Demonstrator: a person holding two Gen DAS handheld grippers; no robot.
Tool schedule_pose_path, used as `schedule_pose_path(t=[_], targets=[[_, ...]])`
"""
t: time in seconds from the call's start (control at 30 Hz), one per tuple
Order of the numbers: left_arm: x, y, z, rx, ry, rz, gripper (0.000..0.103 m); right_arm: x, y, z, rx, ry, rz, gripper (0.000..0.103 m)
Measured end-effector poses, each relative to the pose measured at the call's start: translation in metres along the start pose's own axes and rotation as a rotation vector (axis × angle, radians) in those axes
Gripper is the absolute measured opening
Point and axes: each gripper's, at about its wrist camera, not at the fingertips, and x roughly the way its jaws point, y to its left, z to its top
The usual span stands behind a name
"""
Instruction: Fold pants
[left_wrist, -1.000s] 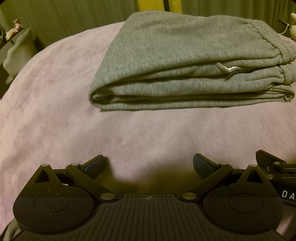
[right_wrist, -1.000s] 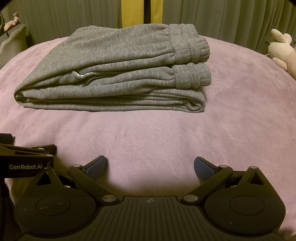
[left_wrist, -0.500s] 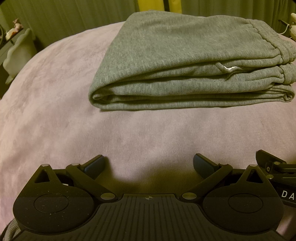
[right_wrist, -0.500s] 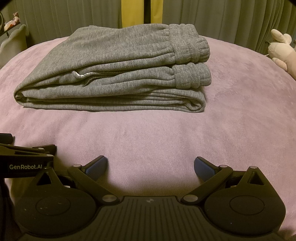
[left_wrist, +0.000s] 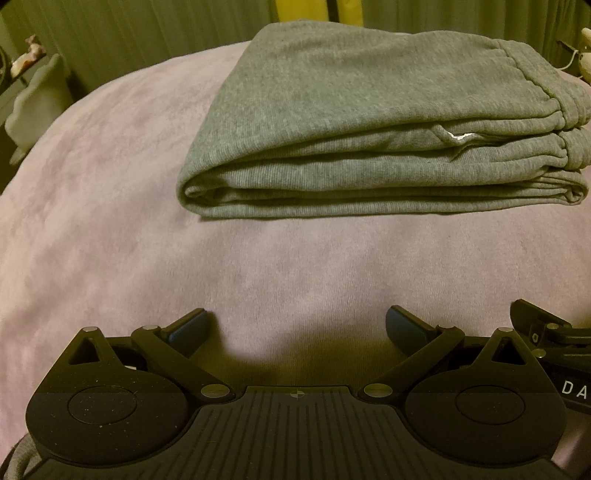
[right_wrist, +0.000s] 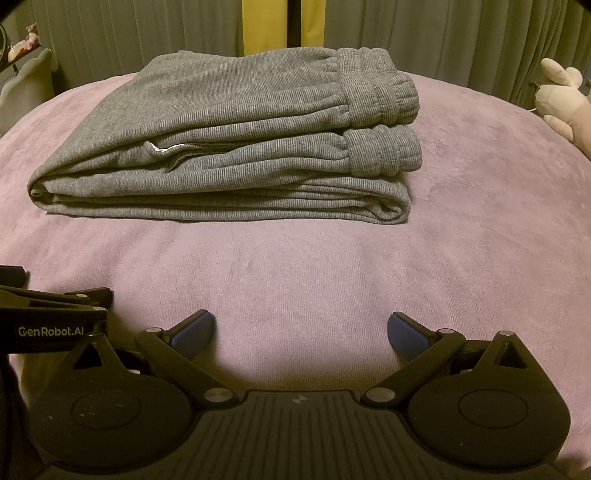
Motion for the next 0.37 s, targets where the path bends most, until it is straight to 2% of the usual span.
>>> schedule_pose_path(t=[0.37], targets=[[0.0009, 0.0071, -0.0022, -0.034, 0.011, -0.034, 0.103, 0.0000, 0.0000, 0.0000, 0.000, 0.000, 0.000, 0.101]])
